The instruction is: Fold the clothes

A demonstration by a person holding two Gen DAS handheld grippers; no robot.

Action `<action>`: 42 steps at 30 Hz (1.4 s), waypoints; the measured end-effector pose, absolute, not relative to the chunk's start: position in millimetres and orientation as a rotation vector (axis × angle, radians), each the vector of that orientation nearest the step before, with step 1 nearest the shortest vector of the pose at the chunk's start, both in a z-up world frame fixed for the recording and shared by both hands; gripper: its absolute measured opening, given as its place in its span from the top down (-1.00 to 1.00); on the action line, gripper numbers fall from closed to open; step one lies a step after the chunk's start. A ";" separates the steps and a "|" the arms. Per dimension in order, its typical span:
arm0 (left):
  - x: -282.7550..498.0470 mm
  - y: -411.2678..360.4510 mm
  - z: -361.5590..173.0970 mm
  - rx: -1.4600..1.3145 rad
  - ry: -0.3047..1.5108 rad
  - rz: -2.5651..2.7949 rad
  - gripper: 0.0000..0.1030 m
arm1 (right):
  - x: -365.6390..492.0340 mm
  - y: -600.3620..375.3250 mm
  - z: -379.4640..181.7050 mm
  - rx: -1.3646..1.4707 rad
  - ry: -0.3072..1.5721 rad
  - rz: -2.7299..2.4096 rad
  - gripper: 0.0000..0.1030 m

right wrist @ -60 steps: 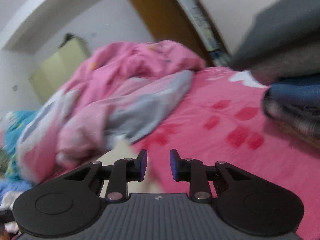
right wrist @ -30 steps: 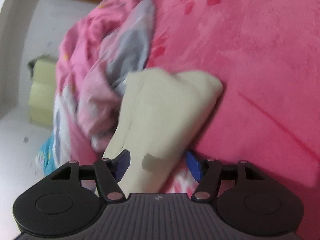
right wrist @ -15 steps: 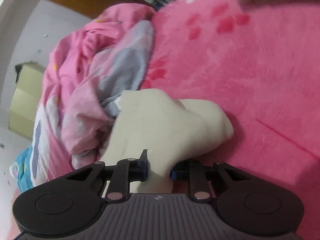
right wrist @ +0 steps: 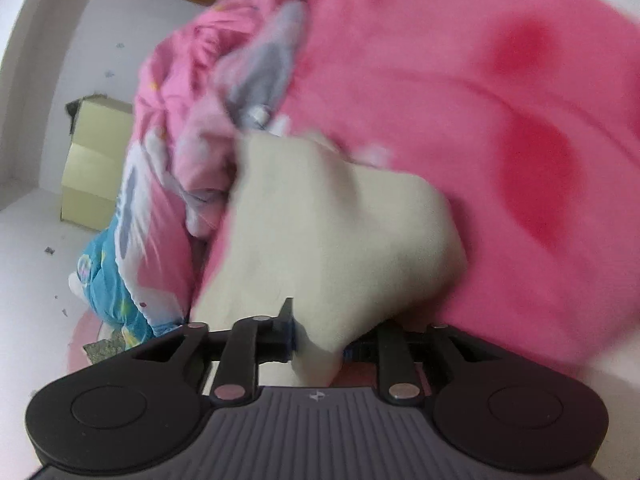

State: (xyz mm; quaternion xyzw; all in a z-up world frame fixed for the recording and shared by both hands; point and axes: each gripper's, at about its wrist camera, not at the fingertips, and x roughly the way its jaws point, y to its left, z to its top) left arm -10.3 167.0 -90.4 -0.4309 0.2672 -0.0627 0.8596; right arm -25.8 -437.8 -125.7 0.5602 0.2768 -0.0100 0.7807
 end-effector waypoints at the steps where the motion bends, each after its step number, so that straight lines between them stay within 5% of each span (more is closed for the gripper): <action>1: -16.8 169.7 -83.5 -0.858 0.524 -0.107 0.70 | -33.5 -443.2 -133.7 1.268 0.561 0.012 0.59; 4: -34.4 174.2 -58.5 -0.710 0.406 -0.041 0.32 | -47.0 -449.2 -106.6 1.171 0.562 -0.028 0.45; 10: -18.0 109.1 -10.0 -0.386 0.340 -0.224 0.11 | -74.7 -409.0 -26.2 0.613 0.434 -0.226 0.45; 14: 9.6 41.4 -6.5 -0.189 0.379 -0.399 0.07 | -69.6 -345.3 8.0 0.252 0.247 -0.129 0.46; 19: 60.5 -15.1 -54.4 -0.001 0.517 -0.325 0.08 | -26.7 -289.7 -22.7 -0.060 0.261 -0.033 0.48; 22: 74.8 -5.8 -80.8 -0.050 0.557 -0.316 0.04 | 14.0 -293.1 -76.1 -0.082 0.538 -0.038 0.49; 32: 127.0 -40.6 -27.3 0.096 0.467 -0.394 0.05 | 47.3 -310.6 -18.0 -0.022 0.385 -0.015 0.49; 37: 194.3 -14.8 -74.4 -0.076 0.658 -0.327 0.09 | 108.6 -346.7 -64.8 0.012 0.571 -0.078 0.52; 42: 180.4 -13.6 -49.6 -0.010 0.557 -0.322 0.07 | 108.4 -358.8 -50.9 0.029 0.570 -0.063 0.51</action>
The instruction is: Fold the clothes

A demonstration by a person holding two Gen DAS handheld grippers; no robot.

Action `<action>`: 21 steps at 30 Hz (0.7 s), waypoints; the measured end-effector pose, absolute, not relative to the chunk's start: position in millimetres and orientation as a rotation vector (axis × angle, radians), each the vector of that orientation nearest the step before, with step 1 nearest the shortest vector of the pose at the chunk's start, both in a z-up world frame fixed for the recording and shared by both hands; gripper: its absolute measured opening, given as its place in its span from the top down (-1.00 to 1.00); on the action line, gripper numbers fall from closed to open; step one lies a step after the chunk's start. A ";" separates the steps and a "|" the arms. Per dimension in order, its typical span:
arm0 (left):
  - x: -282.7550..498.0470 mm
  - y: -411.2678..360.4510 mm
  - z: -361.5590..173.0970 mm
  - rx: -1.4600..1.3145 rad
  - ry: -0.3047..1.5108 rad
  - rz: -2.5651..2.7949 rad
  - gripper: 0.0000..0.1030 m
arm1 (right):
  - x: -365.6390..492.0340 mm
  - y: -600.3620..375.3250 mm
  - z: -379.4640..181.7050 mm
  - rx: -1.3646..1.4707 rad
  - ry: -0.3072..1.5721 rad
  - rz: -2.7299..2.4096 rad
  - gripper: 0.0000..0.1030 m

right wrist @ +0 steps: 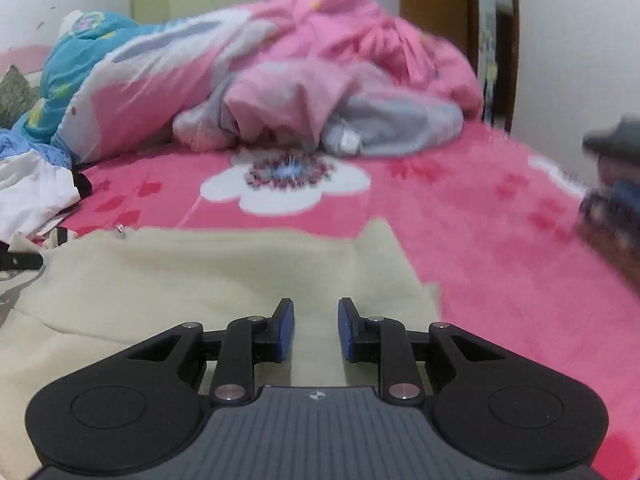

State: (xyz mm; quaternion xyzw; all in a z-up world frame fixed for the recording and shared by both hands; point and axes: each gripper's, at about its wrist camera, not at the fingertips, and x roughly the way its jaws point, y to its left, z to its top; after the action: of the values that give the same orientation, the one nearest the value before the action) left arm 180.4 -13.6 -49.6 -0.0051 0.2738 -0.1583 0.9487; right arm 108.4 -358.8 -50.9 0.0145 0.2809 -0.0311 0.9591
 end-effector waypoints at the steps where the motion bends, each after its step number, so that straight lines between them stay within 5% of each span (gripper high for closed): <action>1: 179.3 -14.3 -46.9 0.012 0.527 -0.301 0.04 | 107.6 -361.4 -47.5 0.039 0.552 -0.070 0.51; 8: 208.4 4.1 -68.7 -0.070 0.655 -0.225 0.05 | 129.8 -396.2 -77.7 0.162 0.590 -0.168 0.53; 16: 121.7 50.5 -24.6 -0.143 0.500 -0.246 0.00 | 44.7 -389.5 -25.2 0.248 0.440 -0.144 0.52; 21: 80.1 53.5 -55.8 -0.082 0.577 -0.250 -0.01 | -1.7 -354.2 -31.6 0.154 0.461 -0.053 0.52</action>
State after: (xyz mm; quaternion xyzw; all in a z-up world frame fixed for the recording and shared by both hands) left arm 80.1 53.5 -55.8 -0.0402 0.2836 -0.1228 0.9502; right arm -1.7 -354.2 -31.6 0.0760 0.2284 -0.0264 0.9702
